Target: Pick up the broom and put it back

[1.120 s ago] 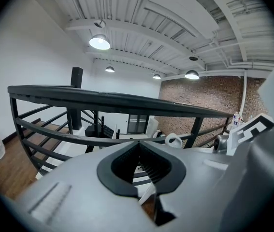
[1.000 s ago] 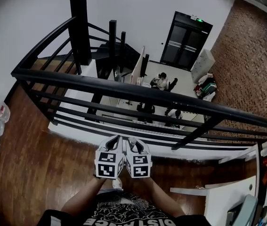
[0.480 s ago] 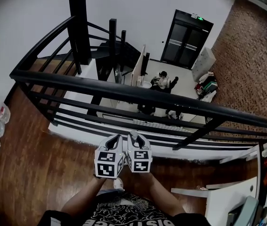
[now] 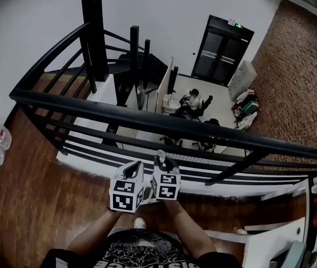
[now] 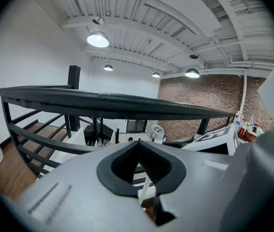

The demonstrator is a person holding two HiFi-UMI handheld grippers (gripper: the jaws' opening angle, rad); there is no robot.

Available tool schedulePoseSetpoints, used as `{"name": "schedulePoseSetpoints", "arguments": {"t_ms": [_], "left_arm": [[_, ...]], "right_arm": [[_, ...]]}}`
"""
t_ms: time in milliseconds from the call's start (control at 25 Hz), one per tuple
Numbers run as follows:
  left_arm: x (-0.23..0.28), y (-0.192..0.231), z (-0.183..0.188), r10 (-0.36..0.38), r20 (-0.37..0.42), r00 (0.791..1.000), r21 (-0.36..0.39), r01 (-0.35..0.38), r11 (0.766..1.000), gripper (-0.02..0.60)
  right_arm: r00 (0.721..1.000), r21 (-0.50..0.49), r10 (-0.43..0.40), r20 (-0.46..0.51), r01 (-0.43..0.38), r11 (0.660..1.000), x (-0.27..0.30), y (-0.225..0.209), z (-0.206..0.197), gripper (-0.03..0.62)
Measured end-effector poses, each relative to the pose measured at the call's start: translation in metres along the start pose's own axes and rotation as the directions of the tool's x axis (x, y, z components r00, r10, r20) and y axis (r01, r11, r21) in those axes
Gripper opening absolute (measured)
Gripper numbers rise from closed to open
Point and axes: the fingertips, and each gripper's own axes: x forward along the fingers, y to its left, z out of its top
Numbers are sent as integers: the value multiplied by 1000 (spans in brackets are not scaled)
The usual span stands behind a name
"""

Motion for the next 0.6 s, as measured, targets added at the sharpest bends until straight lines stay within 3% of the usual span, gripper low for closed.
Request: {"name": "schedulePoseSetpoints", "arguments": {"t_ms": [600], "left_arm": [[27,22,20,4,2,1000,15,-4,1000,5]], "right_arm": [[1000,10,-14,-22,15,1000,58,-22,12,94]]}}
